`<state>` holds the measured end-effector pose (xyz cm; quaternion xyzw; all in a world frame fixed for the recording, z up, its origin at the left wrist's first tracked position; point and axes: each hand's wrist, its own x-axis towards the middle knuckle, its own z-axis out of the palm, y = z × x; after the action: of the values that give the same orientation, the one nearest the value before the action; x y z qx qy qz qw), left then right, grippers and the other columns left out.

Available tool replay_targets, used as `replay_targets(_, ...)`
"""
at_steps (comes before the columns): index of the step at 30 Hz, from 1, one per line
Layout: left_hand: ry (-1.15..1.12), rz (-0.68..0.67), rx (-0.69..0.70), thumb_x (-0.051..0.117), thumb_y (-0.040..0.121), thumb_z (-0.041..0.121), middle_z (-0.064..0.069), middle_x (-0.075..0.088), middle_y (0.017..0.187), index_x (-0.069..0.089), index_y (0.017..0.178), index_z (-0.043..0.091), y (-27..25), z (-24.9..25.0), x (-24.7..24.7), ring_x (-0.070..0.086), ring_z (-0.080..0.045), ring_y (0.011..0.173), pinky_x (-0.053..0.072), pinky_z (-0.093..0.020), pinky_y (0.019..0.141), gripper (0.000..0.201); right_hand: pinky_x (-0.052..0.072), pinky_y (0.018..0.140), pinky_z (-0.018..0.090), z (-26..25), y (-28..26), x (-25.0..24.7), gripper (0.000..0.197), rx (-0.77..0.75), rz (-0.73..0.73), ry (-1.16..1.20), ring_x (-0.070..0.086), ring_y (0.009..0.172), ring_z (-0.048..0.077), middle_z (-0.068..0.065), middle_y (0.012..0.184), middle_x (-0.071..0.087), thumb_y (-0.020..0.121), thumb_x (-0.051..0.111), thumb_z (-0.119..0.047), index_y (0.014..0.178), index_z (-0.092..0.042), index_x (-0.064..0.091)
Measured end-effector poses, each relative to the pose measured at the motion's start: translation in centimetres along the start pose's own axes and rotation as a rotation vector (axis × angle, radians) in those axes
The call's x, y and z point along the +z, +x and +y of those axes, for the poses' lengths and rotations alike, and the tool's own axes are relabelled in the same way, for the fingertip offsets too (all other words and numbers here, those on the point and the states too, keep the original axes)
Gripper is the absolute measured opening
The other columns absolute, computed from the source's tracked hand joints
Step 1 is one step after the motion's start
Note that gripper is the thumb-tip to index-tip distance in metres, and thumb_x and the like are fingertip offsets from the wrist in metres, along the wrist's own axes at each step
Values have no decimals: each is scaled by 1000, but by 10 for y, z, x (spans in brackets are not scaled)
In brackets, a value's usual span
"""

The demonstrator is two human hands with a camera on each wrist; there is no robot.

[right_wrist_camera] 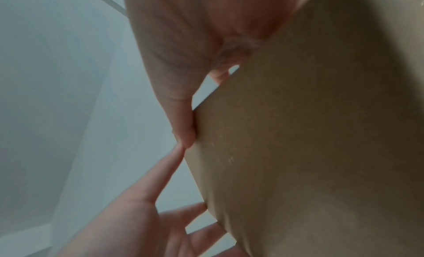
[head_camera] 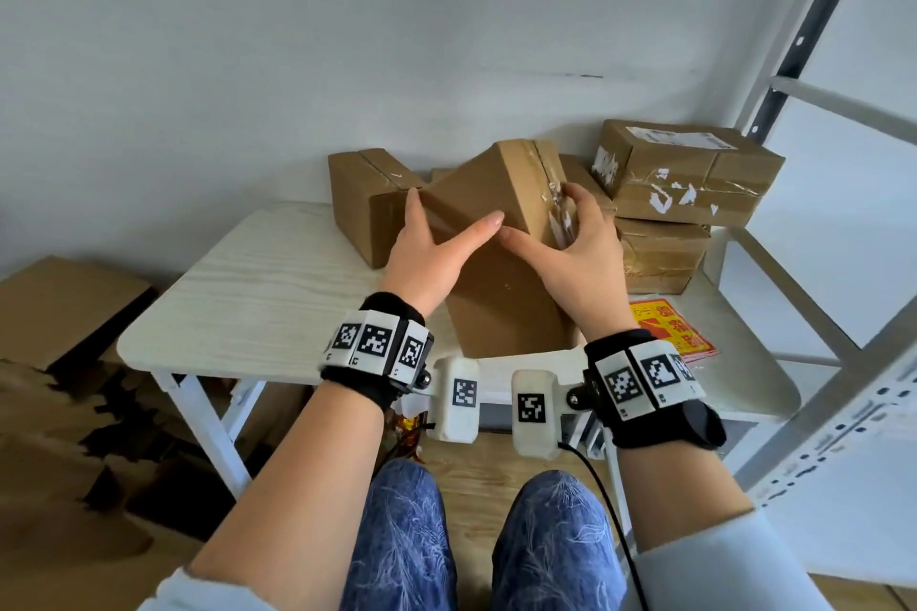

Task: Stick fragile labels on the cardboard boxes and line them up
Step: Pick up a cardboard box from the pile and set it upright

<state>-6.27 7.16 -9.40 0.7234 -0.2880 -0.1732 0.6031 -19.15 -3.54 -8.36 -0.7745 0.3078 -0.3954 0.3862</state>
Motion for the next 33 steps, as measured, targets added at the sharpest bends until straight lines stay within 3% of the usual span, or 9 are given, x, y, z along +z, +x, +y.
replay_targets(6,-62,58,77,62,71,71,13,69,115,62,125,27,-1,1,-6,64,-8,109,48,-40,104,70,57,91,36,7,8,-12,52,255,-40,530,71,104,19,0,113,74,85,72,-44,128,-16,62)
replay_targets(12,-54,-185,103,38,78,86,16,43,151,36,149,38,-9,2,-3,38,-7,141,24,-40,121,86,58,84,34,16,11,-15,33,380,-135,755,73,92,15,-2,99,78,96,54,-48,107,-22,71)
replay_targets(15,-84,-127,131,57,76,75,13,46,149,30,151,40,-15,2,-3,43,-8,137,31,-41,118,86,56,87,35,26,12,-9,31,453,-94,702,71,89,15,-5,87,77,100,49,-45,98,-21,68)
replay_targets(18,24,-16,150,81,63,61,10,54,140,33,150,32,-22,10,-6,52,-10,127,43,-39,110,104,49,101,40,38,13,1,32,437,-49,479,64,110,20,3,117,70,101,46,-39,120,-19,62)
replay_targets(21,184,30,247,85,66,51,19,61,118,57,124,30,-28,18,-5,57,2,106,48,-27,98,68,48,104,50,39,11,4,46,367,-81,396,61,117,23,4,131,62,98,45,-48,137,-24,51)
replay_targets(24,277,78,293,81,74,47,22,53,111,57,130,24,-29,19,-3,49,2,104,39,-20,93,65,49,103,45,25,3,0,61,399,-237,598,64,118,18,0,126,69,90,46,-69,132,-27,61)
replay_targets(28,152,51,327,61,95,31,8,64,126,60,132,19,-25,14,-1,62,-9,111,53,-35,98,39,57,90,37,18,-5,-11,60,335,-280,682,71,106,19,3,114,74,79,76,-43,129,-16,61)
replay_targets(31,207,-15,417,59,95,8,7,64,130,62,131,22,-25,13,-2,57,4,111,45,-15,101,39,54,96,41,30,-5,-17,58,336,-227,686,69,107,21,1,113,74,73,83,-33,124,-16,63)
replay_targets(33,298,-19,444,71,88,15,6,57,139,52,140,21,-25,11,-1,47,8,117,33,0,99,56,48,101,44,38,-7,-19,56,351,-210,704,64,107,22,1,115,72,75,77,-39,124,-17,64)
